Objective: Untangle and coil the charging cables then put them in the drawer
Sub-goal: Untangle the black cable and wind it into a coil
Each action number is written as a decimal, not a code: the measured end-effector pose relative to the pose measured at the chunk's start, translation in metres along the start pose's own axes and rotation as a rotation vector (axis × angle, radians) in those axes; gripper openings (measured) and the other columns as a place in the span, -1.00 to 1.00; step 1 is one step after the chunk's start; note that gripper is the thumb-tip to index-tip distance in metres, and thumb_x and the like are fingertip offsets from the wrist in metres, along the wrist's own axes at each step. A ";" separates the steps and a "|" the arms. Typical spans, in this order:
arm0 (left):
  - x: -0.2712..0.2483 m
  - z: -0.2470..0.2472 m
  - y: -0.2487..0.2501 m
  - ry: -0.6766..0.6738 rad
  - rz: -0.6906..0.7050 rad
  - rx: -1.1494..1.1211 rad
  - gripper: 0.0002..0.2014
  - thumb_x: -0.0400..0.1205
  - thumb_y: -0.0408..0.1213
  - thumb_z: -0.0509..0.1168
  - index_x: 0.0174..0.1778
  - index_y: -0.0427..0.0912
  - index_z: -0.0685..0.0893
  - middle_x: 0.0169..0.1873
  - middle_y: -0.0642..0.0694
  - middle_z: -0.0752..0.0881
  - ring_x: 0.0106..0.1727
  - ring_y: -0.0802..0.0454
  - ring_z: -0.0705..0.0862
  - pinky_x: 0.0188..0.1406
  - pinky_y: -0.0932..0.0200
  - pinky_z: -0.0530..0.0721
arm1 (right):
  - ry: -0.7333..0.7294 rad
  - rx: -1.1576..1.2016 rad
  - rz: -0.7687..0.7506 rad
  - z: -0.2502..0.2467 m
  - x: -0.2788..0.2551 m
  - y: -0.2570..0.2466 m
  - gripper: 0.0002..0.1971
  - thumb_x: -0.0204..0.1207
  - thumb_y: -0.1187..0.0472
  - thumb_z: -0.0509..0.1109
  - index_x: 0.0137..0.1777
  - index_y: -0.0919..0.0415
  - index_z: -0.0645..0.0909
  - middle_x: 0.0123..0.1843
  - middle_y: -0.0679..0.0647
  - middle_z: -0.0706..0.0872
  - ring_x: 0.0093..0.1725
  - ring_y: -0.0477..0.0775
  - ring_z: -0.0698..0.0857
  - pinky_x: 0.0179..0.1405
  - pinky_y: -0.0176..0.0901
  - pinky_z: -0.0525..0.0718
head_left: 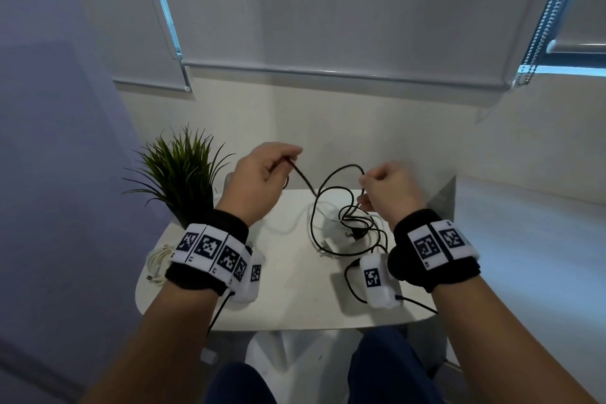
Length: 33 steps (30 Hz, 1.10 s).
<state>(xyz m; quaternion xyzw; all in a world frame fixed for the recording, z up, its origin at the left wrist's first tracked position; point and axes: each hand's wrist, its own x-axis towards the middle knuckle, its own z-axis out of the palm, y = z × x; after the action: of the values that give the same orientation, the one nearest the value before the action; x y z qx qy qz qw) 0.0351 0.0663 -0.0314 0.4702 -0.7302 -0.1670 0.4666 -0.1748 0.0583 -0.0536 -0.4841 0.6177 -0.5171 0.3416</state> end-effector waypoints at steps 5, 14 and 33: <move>-0.024 0.007 0.003 -0.128 -0.096 -0.114 -0.67 0.65 -0.44 0.18 -0.02 0.15 0.68 -0.05 0.13 0.76 0.06 0.28 0.69 0.24 0.17 0.56 | 0.054 -0.096 -0.167 0.000 0.002 -0.005 -0.82 0.45 0.29 0.39 -0.29 0.02 0.52 -0.32 -0.09 0.60 -0.28 -0.03 0.61 -0.08 -0.12 0.60; -0.038 0.003 0.002 0.229 -0.363 -0.365 -0.57 0.58 -0.55 0.28 0.25 -0.07 0.35 0.06 -0.09 0.69 -0.23 0.22 0.74 -0.10 0.32 0.68 | -0.366 -0.065 -0.030 0.021 -0.019 0.002 -0.84 0.61 0.21 0.30 -0.03 0.21 0.70 -0.25 0.02 0.70 -0.30 -0.06 0.60 -0.28 -0.35 0.58; -0.054 -0.010 -0.015 -0.386 -0.346 -0.058 -0.74 0.60 -0.41 0.34 0.12 0.01 0.67 0.04 0.02 0.75 0.04 0.26 0.70 0.13 0.33 0.62 | -0.471 0.239 -0.064 0.025 -0.028 -0.033 -0.73 0.68 0.24 0.16 -0.17 0.08 0.65 -0.45 -0.05 0.61 -0.26 0.02 0.60 0.00 -0.03 0.46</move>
<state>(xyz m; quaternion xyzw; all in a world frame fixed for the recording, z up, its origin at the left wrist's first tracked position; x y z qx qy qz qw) 0.0584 0.1059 -0.0646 0.5341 -0.7093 -0.3518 0.2965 -0.1352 0.0775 -0.0299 -0.5666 0.4399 -0.4702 0.5142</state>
